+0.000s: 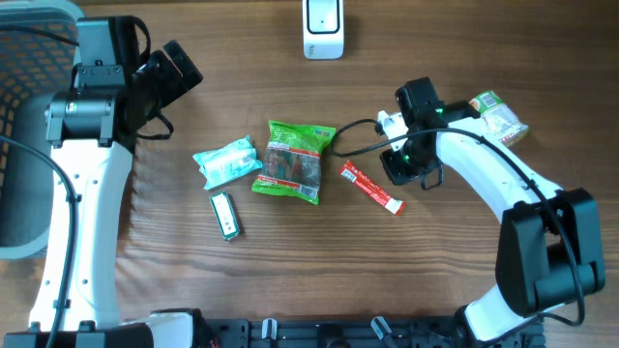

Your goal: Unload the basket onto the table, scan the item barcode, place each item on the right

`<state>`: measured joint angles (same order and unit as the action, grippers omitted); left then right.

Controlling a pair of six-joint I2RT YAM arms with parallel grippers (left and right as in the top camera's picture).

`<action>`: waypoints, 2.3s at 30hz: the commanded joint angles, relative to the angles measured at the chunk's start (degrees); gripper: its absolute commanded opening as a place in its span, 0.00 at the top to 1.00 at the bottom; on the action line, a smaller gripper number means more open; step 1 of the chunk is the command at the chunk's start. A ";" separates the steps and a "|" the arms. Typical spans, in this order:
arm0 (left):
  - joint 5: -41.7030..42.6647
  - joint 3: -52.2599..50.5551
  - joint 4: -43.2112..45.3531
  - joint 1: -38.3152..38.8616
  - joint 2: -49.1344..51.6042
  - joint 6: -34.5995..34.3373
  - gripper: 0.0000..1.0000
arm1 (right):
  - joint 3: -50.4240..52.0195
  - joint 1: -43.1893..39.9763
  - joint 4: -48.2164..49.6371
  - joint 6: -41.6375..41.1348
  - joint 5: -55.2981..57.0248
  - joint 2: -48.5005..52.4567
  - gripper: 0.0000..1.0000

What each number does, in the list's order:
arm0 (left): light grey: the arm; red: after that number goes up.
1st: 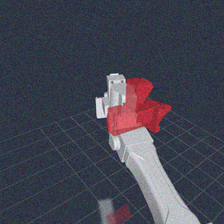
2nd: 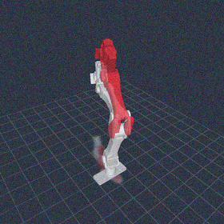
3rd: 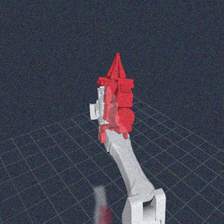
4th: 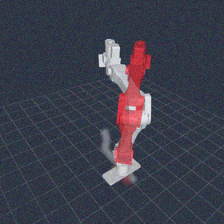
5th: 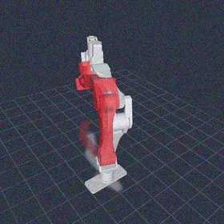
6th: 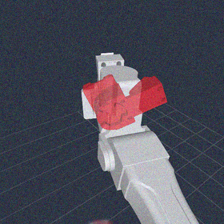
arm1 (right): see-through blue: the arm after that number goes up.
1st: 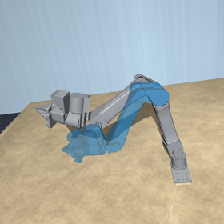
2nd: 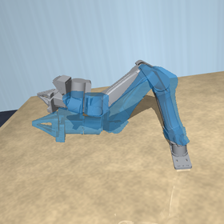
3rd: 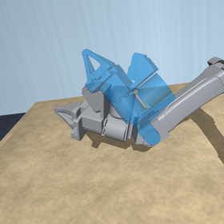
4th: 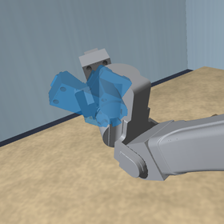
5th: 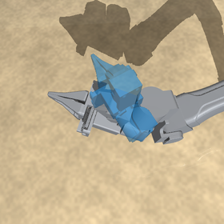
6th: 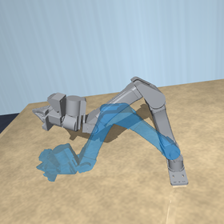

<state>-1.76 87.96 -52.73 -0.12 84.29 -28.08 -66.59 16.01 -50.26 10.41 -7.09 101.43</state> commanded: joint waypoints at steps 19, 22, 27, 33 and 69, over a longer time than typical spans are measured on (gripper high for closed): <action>0.24 0.87 0.13 -0.26 -1.03 1.09 0.00 | 8.81 0.04 3.10 4.68 -3.19 -0.37 0.69; 0.24 0.87 0.13 -0.26 -1.03 1.09 0.00 | 10.71 0.04 5.18 5.35 -3.06 -0.37 0.71; 0.24 0.87 0.13 -0.26 -1.03 1.09 0.00 | 11.63 0.04 5.97 5.88 -3.13 -0.37 0.74; 0.24 0.87 0.13 -0.26 -1.03 1.09 0.00 | 10.58 0.04 5.55 3.91 -3.10 -0.46 0.64; 0.24 0.87 0.13 -0.26 -1.03 1.09 0.00 | 19.21 0.22 9.49 -1.42 -10.93 -0.50 0.66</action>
<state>-1.76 87.94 -52.73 -0.12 84.29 -28.08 -50.65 16.05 -39.62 6.94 -16.49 97.84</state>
